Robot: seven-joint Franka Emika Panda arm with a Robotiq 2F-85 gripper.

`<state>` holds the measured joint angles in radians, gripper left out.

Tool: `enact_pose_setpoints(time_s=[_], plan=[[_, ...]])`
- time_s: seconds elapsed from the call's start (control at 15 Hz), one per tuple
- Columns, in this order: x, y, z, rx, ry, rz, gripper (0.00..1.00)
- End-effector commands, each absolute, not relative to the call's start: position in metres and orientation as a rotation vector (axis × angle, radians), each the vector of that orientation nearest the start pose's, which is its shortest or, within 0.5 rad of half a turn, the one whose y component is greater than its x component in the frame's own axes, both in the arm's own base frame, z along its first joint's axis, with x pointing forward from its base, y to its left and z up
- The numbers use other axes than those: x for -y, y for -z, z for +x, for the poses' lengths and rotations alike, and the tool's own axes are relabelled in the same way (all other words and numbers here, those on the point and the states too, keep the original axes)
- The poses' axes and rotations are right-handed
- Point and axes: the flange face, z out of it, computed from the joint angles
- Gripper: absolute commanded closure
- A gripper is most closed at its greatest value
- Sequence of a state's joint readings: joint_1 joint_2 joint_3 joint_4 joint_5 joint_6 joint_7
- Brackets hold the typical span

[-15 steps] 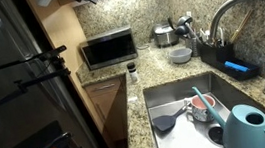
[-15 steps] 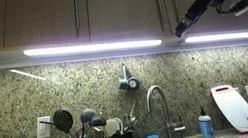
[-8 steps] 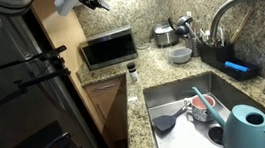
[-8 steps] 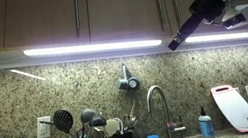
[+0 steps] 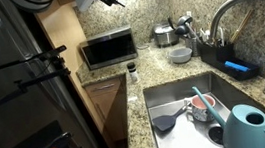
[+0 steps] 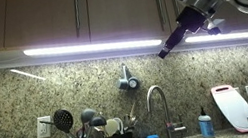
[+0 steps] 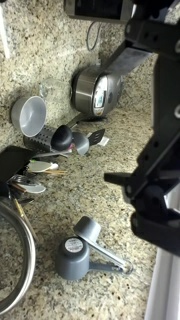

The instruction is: Pick up the grey object above the sink and place it on the counter-top

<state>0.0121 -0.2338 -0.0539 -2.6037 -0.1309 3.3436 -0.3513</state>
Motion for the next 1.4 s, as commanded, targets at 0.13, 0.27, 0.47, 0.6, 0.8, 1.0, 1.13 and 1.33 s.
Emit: enact_pose_setpoints(time_s=[0.13, 0.27, 0.47, 0.6, 0.8, 1.0, 1.13, 1.33], plan=[[0.026, -0.445, 0.505, 0.626, 1.542, -2.941, 0.0], [0.036, -0.44, 0.514, 0.608, 1.529, -2.962, 0.0], [0.055, -0.438, 0.526, 0.572, 1.532, -2.989, 0.0], [0.07, -0.438, 0.533, 0.542, 1.534, -3.009, 0.0], [0.071, -0.434, 0.527, 0.515, 1.501, -3.018, 0.0], [0.074, -0.434, 0.529, 0.506, 1.502, -3.022, 0.0], [0.073, -0.434, 0.529, 0.504, 1.524, -3.012, 0.0], [0.089, -0.416, 0.539, 0.493, 1.56, -3.018, 0.0]])
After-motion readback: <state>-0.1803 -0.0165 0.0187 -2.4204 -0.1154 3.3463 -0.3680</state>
